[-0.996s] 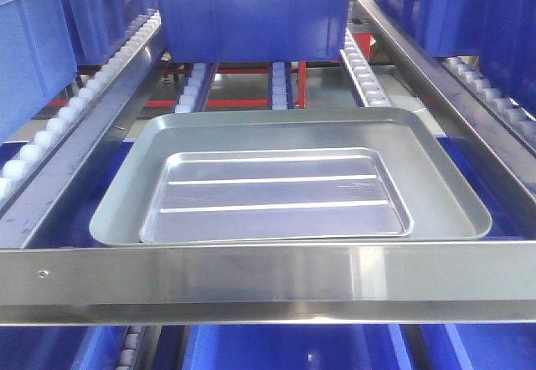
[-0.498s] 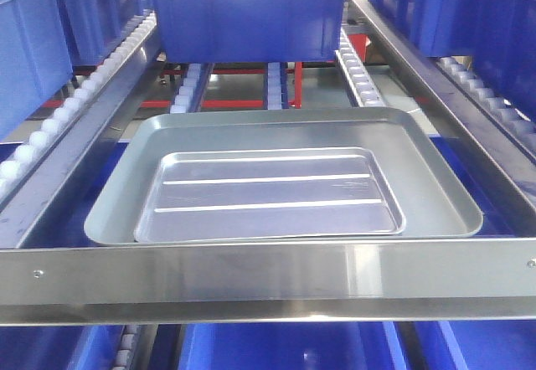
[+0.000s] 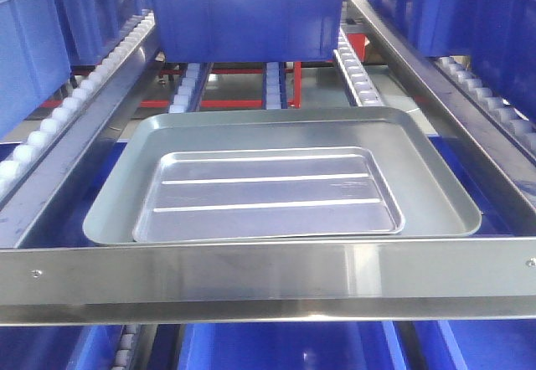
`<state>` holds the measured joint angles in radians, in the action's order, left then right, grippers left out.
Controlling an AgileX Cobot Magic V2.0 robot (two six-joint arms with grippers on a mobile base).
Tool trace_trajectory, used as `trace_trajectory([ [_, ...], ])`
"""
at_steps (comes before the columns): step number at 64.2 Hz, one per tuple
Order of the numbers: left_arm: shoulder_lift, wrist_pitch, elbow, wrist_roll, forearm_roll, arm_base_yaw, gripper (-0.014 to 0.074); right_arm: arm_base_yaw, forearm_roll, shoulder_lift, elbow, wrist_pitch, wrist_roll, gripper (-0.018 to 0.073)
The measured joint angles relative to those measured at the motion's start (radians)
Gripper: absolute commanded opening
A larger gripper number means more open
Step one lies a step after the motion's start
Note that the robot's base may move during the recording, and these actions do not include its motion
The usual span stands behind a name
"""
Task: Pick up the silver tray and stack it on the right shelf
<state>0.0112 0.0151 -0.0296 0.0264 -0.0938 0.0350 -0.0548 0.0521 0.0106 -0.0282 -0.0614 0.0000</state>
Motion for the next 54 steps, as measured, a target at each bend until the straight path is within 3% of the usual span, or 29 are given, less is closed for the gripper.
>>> trace_trajectory([
  [54, 0.0, 0.0, 0.0, 0.0, 0.0, 0.0, -0.0101, 0.0, 0.0, 0.0, 0.0, 0.009, 0.0, 0.0049],
])
